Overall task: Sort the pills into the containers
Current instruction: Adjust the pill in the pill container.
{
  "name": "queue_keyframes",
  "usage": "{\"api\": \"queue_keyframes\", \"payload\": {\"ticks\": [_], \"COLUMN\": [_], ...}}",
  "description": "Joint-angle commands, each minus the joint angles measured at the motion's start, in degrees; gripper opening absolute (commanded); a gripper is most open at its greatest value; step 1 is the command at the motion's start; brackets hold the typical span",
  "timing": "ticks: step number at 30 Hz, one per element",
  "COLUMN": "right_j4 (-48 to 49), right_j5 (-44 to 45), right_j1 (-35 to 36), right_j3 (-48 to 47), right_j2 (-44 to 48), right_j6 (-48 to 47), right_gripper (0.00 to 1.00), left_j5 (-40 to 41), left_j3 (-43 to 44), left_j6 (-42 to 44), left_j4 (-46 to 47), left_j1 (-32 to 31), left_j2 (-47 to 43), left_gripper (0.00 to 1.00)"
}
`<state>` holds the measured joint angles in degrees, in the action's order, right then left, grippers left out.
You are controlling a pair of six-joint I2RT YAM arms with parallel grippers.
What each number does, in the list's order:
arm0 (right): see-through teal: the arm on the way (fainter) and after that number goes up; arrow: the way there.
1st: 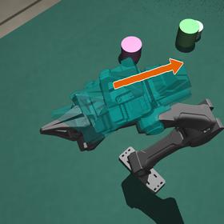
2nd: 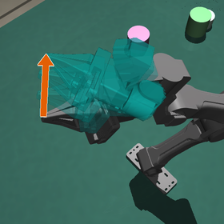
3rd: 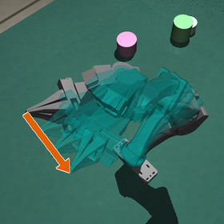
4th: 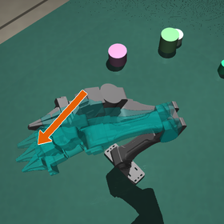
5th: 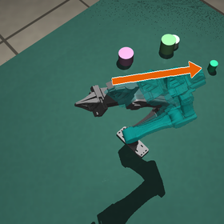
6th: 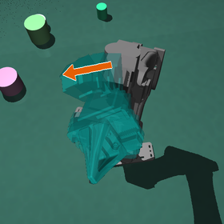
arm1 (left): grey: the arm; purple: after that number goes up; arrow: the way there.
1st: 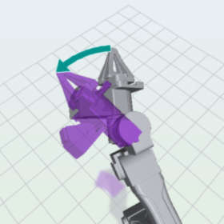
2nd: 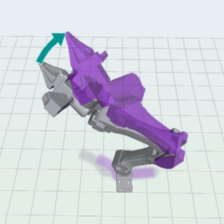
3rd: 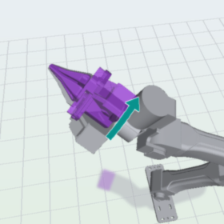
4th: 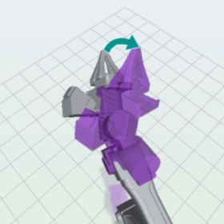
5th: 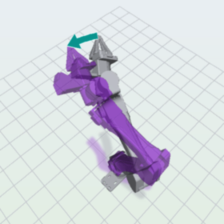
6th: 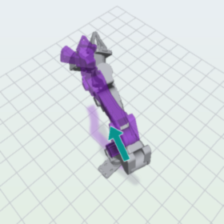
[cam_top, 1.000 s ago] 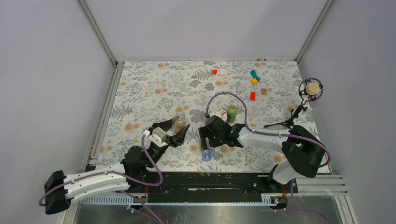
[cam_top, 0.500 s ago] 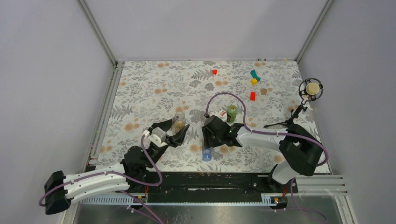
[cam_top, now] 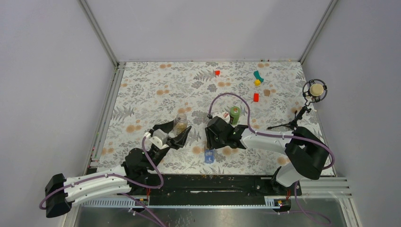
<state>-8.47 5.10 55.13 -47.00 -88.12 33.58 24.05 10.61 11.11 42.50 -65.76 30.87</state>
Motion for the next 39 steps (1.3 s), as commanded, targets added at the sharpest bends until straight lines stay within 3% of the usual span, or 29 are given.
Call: {"api": "queue_keyframes", "payload": {"ticks": [1,2,4,8,20,30,39], "right_j4": [-0.76,-0.70,-0.19,1.12,2.09,2.98,0.72], "right_j5": [1.95,1.81,1.31,1.23,3.13,5.92,6.24], "right_j1": [0.36,0.39,0.41,0.40,0.31,0.13,-0.95], "right_j3": [-0.17,-0.26,-0.24,0.00,-0.55,-0.01,-1.57], "right_j2": [1.56,1.39,1.19,1.07,-1.11,-0.27,-2.48], "right_j6": [0.29,0.20,0.40,1.31,3.67,5.84,7.95], "right_gripper": [0.55,0.66,0.78,0.86,0.76,0.78,0.68], "left_j5": [0.38,0.34,0.25,0.30,0.19,0.12,0.03], "left_j3": [-0.15,-0.15,-0.15,-0.15,-0.15,-0.14,-0.14], "left_j6": [0.27,0.30,0.27,0.22,-0.07,-0.13,-0.23], "left_j4": [1.78,1.65,1.55,1.48,1.22,1.11,0.65], "left_j1": [0.12,0.18,0.19,0.13,0.15,0.19,0.19], "left_j2": [-0.80,-0.81,-0.79,-0.75,-0.80,-0.81,-1.23], "left_gripper": [0.00,0.00,0.00,0.00,0.00,0.00,0.00]}}
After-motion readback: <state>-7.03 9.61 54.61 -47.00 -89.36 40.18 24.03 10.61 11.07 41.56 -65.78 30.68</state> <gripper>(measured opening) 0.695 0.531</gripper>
